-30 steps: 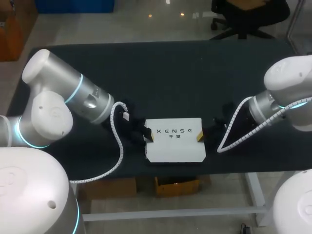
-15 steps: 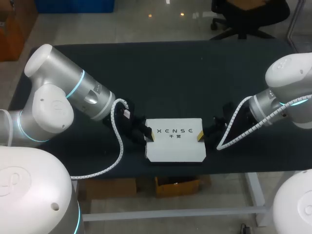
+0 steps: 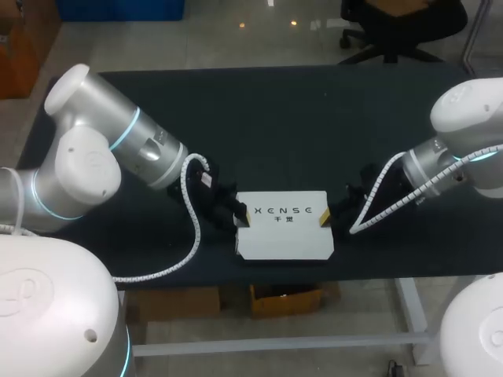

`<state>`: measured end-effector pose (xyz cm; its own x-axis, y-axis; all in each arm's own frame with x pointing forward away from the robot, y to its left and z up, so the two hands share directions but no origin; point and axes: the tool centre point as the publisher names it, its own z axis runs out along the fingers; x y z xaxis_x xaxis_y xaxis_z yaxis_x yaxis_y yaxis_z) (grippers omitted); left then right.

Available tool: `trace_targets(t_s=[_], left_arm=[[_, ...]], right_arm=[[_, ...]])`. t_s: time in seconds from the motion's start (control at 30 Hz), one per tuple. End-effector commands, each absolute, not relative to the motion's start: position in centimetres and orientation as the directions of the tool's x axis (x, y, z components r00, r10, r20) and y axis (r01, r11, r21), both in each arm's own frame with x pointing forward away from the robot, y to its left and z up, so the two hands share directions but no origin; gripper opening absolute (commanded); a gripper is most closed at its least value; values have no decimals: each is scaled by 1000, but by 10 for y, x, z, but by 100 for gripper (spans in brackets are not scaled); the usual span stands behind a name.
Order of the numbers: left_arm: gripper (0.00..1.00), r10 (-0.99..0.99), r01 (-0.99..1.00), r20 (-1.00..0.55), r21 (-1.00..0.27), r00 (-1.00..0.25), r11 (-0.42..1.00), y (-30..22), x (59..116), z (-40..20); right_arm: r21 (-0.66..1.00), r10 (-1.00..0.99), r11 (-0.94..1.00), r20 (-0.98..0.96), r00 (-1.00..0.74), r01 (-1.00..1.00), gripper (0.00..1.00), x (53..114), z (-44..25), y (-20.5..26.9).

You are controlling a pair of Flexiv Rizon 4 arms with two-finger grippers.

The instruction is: Assemble the packaging by folding the flat box into shape, placing the metal phone stand inside, and closing the box properly

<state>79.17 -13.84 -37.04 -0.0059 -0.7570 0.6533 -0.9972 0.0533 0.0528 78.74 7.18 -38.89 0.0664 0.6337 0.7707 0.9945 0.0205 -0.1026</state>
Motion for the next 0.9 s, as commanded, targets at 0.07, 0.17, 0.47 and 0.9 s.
trace_targets(t_s=[0.07, 0.17, 0.47, 0.9], left_arm=[[42, -761, -995, 649, 69, -5, 66, -147, 795, -370], [42, -765, -994, 644, 85, 3, 68, -147, 795, -369], [42, -770, -992, 638, 104, 9, 75, -147, 794, -367], [44, -784, -992, 621, 104, 12, 67, -147, 795, -363]], right_arm=[[-113, 652, 22, 755, 71, 993, 37, 792, -389, 79], [-110, 667, 19, 742, 70, 994, 37, 791, -388, 81], [-60, 705, 0, 707, 42, 998, 37, 789, -384, 84], [-72, 700, 0, 712, 51, 997, 36, 790, -381, 82]])
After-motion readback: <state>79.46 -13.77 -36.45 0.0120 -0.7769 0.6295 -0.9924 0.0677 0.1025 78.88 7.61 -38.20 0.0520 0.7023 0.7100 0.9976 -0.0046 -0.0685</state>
